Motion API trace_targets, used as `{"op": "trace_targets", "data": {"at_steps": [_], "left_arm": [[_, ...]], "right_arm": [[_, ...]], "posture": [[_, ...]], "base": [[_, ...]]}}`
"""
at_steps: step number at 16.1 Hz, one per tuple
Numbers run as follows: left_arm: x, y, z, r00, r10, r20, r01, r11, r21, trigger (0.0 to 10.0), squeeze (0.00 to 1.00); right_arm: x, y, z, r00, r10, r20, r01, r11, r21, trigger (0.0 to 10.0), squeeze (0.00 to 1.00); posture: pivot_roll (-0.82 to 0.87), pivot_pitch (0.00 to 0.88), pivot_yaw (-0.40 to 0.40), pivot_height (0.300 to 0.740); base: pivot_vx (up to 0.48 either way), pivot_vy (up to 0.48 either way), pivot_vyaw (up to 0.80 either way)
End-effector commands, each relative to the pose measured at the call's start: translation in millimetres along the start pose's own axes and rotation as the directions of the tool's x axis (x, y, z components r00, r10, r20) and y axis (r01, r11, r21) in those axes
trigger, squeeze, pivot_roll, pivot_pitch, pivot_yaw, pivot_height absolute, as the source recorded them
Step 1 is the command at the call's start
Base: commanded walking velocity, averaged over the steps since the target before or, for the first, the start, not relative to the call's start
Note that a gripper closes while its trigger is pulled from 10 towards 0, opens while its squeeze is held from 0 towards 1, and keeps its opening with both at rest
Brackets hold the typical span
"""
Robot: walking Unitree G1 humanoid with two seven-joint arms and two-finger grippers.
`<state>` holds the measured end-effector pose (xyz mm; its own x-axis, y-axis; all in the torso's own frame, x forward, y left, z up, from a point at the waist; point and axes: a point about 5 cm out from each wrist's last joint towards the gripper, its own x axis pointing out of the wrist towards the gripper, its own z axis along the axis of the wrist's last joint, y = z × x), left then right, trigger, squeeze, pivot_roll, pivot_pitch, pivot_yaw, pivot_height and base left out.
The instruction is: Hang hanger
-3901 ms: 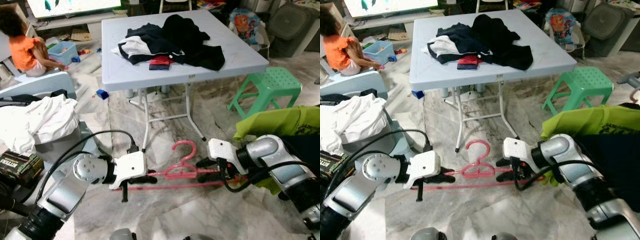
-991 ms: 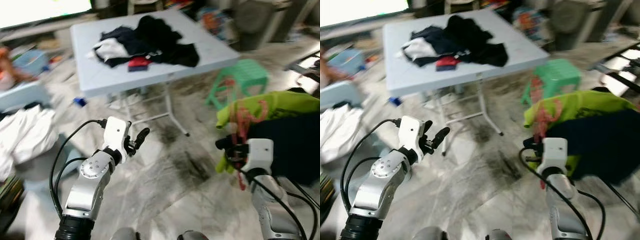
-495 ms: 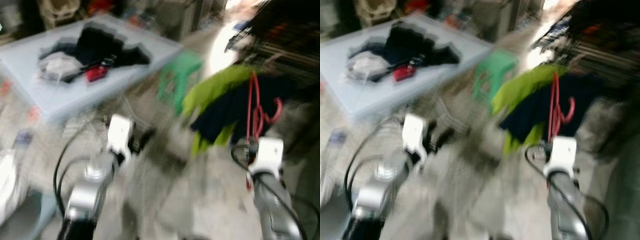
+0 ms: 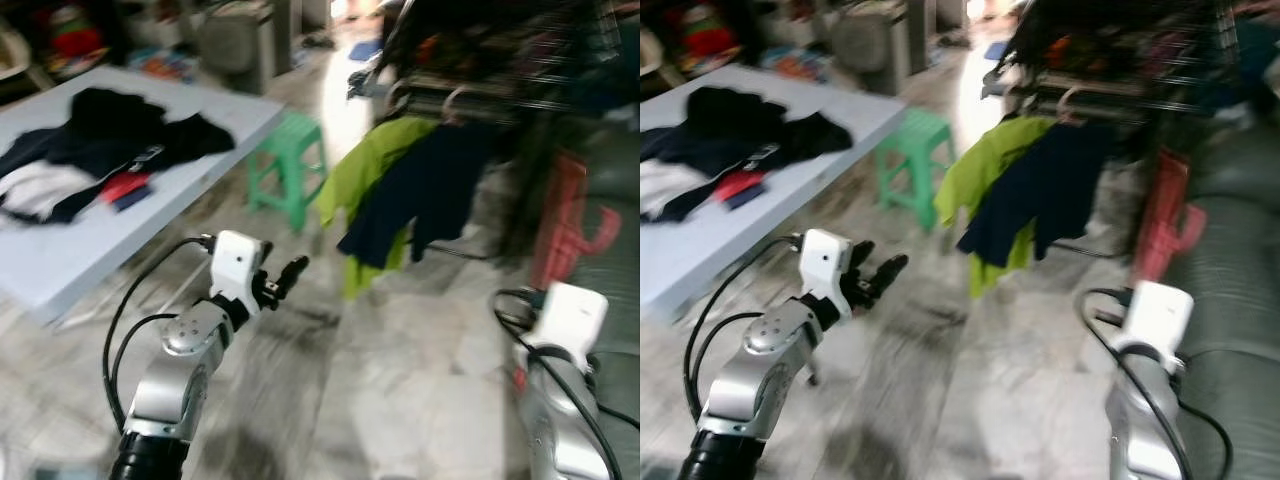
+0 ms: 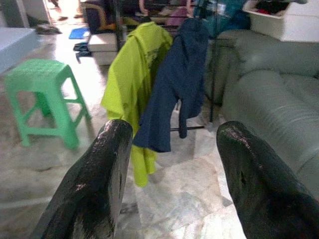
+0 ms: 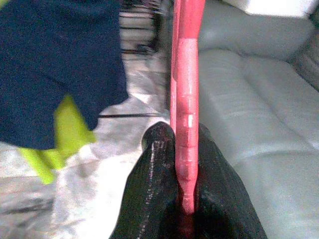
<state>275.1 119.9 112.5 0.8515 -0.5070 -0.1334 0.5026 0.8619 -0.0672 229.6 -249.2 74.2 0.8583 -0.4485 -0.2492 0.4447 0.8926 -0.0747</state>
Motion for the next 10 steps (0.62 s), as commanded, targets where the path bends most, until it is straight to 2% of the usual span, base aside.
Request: {"op": "trace_targets", "data": {"at_steps": [1,2,6,10], "left_arm": [[0.1,3.2,4.3,1.000,0.009,0.005,-0.009,1.000,0.006,10.0,0.00],[0.3,2.5,4.4,1.000,0.005,0.004,-0.005,1.000,0.005,10.0,0.00],[1.1,-0.8,4.2,1.000,-0.009,0.002,0.009,1.000,0.005,10.0,0.00],[1.9,-1.9,4.6,1.000,-0.015,0.000,0.015,1.000,0.009,10.0,0.00]], "right_arm": [[3.1,3.1,1.4,1.000,-0.001,-0.008,0.001,1.000,0.014,10.0,0.00],[3.8,2.5,0.8,1.000,-0.003,-0.016,0.003,1.000,0.019,10.0,0.00],[6.6,6.0,-0.1,0.999,0.011,-0.040,-0.010,1.000,0.024,10.0,0.00],[10.3,10.2,-6.7,0.994,0.042,-0.105,-0.038,0.999,0.034,10.0,0.00]], "posture": [[-0.06,0.000,0.017,0.740],[-0.06,0.000,0.017,0.740],[-0.06,0.000,0.016,0.740],[-0.06,0.000,0.016,0.740]], "base": [[0.465,0.000,0.00],[0.465,0.000,-0.40],[0.465,0.000,0.00],[0.467,0.000,0.00]]}}
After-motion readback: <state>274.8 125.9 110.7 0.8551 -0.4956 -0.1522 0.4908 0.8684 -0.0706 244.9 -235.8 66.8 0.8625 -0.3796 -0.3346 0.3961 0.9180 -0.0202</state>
